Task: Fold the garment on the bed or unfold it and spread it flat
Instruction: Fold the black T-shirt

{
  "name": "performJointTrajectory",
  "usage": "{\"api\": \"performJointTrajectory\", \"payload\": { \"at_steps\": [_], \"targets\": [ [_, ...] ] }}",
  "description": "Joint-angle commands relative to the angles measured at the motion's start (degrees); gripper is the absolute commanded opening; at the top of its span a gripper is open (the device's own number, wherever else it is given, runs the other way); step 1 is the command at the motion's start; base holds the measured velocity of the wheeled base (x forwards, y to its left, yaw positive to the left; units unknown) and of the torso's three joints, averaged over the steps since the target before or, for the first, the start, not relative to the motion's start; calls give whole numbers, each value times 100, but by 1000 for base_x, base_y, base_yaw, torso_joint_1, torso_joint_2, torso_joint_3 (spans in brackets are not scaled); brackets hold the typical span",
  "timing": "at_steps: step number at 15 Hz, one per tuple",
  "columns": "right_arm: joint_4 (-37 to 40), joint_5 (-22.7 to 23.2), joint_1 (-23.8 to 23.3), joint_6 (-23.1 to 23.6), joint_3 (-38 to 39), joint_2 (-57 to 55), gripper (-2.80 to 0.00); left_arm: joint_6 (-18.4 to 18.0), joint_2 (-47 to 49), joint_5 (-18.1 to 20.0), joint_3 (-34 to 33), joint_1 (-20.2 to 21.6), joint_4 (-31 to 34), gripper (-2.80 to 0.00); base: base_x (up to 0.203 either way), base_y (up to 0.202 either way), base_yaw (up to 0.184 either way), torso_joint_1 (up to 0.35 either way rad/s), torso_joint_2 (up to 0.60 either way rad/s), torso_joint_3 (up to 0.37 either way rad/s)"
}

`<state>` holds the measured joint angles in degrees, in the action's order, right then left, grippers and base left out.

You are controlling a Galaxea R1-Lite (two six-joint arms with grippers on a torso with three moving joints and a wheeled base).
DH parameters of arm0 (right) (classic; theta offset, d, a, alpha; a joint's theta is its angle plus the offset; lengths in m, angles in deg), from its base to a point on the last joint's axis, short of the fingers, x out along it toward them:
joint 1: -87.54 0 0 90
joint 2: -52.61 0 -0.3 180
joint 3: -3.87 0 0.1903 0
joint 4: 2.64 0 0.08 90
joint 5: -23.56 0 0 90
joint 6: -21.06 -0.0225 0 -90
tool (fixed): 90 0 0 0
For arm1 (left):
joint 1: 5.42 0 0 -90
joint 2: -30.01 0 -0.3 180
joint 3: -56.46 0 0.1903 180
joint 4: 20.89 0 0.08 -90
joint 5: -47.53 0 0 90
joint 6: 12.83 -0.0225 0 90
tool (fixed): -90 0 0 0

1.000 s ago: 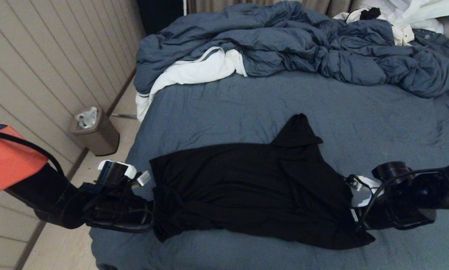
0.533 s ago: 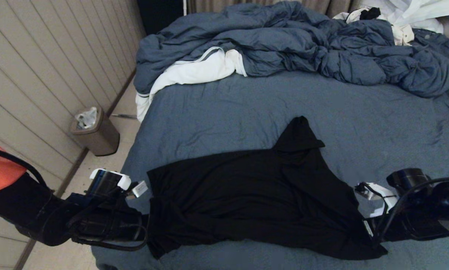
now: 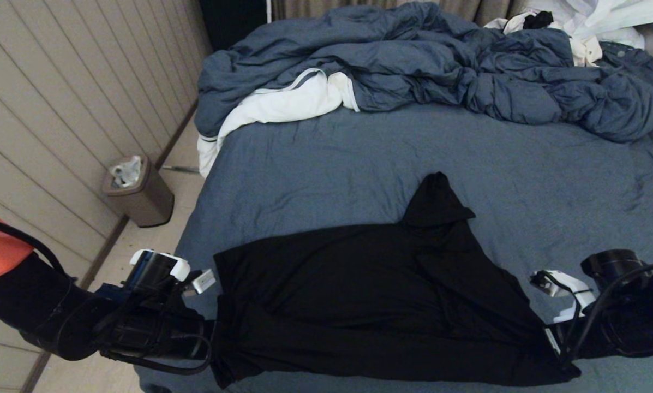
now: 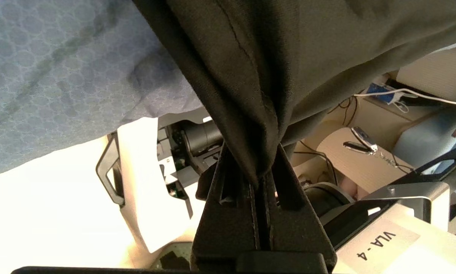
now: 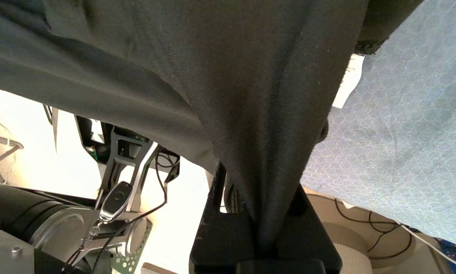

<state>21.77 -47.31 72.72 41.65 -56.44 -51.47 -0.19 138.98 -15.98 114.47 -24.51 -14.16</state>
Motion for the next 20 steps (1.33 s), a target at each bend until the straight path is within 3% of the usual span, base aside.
{"api": "performJointTrajectory", "payload": {
  "at_steps": [1,2,3,9,15,17,20],
  "targets": [
    [-8,12,-3,6,-24,-168,-280,10,70,14,3,5,-15,-280,0,0,0,0,0,0],
    [-17,12,-3,-2,-22,-192,-280,-4,89,6,-10,11,-23,-280,0,0,0,0,0,0],
    [-17,3,-3,4,-9,-200,0,-21,98,-3,-43,10,-32,0,0,0,0,0,0,0],
    [-107,4,-79,28,-73,-194,0,-60,58,1,-72,69,-92,0,0,0,0,0,0,0],
    [-452,48,-492,-76,-548,-24,0,-70,-284,-26,145,1019,-470,0,0,0,0,0,0,0],
    [-444,53,-526,-270,-937,40,0,-39,-328,-29,516,1291,-515,0,0,0,0,0,0,0],
    [-443,31,-394,-1003,-1934,-169,0,31,-245,-47,1223,1367,-374,0,0,0,0,0,0,0]
  ]
}}
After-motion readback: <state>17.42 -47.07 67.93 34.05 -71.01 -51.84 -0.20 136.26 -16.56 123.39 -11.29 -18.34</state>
